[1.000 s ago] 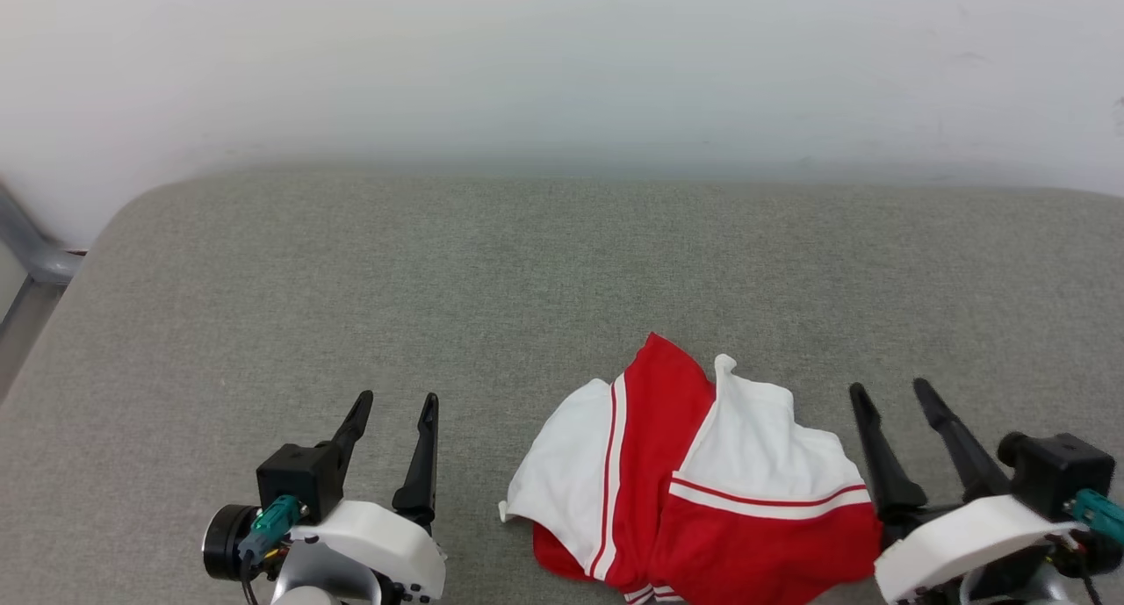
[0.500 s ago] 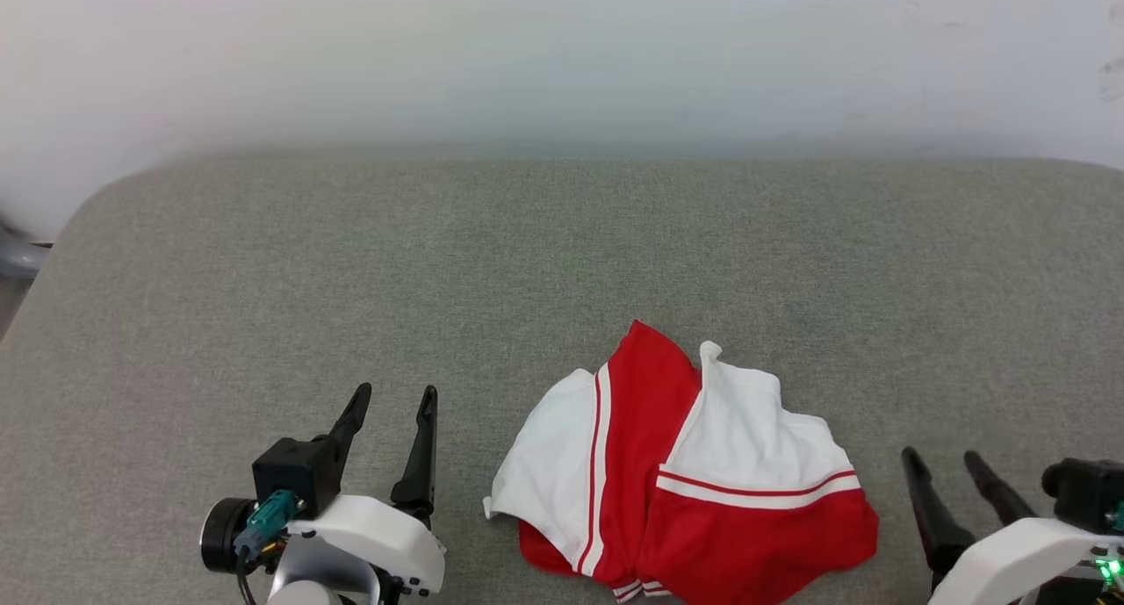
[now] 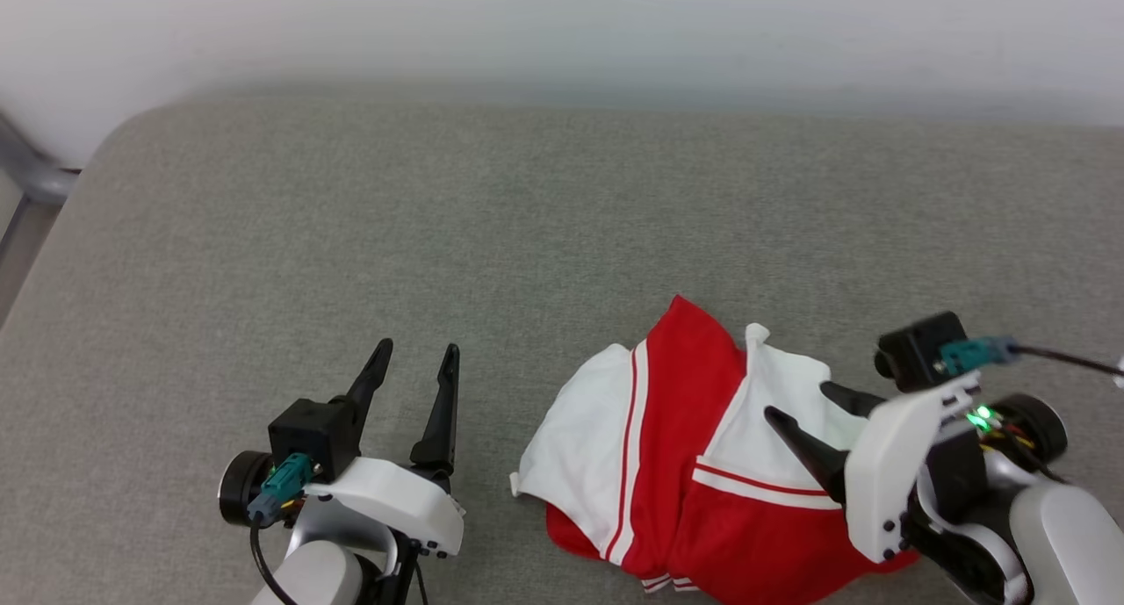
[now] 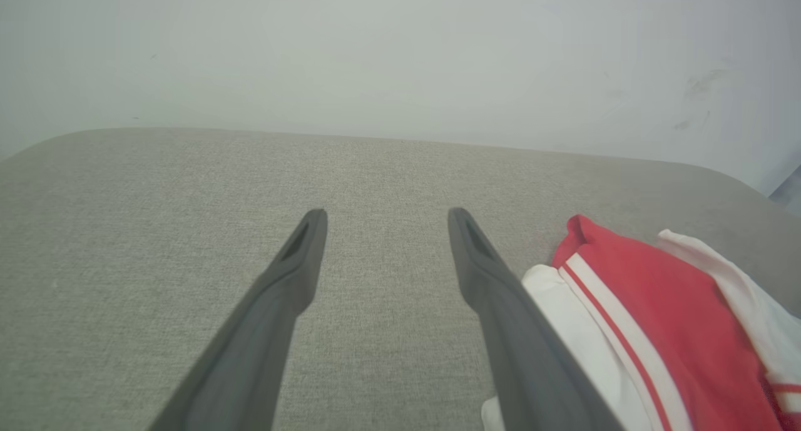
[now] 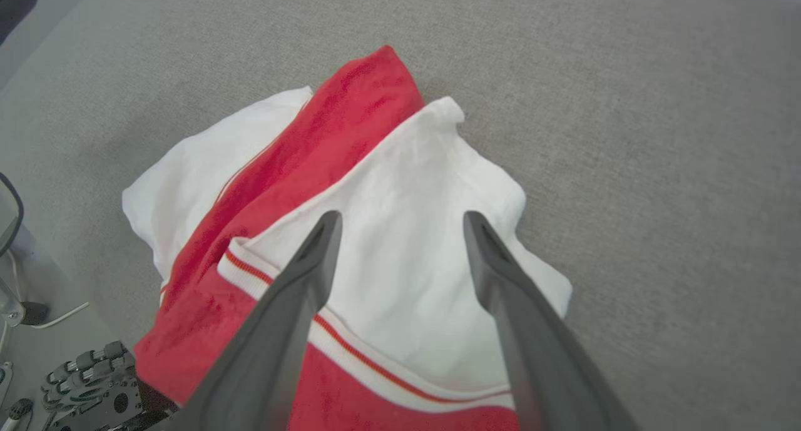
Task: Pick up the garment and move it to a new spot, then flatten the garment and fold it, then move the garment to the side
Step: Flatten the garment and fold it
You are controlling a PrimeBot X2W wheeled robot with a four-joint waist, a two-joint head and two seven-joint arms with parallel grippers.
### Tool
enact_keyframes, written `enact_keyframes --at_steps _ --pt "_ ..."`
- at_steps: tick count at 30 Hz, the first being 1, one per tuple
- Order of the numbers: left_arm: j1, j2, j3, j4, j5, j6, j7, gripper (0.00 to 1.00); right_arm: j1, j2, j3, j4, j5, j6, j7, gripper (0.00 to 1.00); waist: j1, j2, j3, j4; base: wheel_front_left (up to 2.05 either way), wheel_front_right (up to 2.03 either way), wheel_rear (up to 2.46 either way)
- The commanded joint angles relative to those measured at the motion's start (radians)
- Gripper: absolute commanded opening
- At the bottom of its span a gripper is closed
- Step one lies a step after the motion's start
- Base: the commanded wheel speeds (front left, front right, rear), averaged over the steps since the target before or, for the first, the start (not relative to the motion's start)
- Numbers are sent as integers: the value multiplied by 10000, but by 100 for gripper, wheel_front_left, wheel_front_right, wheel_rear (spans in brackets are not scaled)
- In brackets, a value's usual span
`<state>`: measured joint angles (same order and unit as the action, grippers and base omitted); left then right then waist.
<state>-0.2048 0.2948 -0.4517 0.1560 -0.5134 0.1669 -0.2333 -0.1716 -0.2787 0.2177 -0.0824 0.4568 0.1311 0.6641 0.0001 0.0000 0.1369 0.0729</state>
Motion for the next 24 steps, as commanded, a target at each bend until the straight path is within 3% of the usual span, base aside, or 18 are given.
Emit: enact_keyframes --at_steps 1,9,10,12,20,24 --pt "-184 -73 -14 46 44 -88 -82 100 -516 -237 410 181 203 -7 155 100 -1 0 233 247 0 0 0" --pt "-383 -226 13 257 55 -157 -201 100 -1649 -771 1755 1362 811 -7 712 100 -1 0 553 586 0 0 0" --pt "-381 -243 15 280 63 -154 -201 100 -1687 -826 1821 1442 882 -7 753 53 -1 0 560 599 0 0 0" --pt "-359 -269 32 315 71 -148 -232 100 -1795 -863 1883 1523 989 -7 627 0 -1 0 557 603 0 0 0" --pt "-250 -265 169 457 58 -170 -270 100 -1998 -986 1438 1092 805 -7 -382 0 -1 0 350 368 0 0 0" --pt "-152 -283 162 487 78 -176 -284 100 -1728 -973 540 963 618 -7 -769 0 -1 0 163 193 0 0 0"
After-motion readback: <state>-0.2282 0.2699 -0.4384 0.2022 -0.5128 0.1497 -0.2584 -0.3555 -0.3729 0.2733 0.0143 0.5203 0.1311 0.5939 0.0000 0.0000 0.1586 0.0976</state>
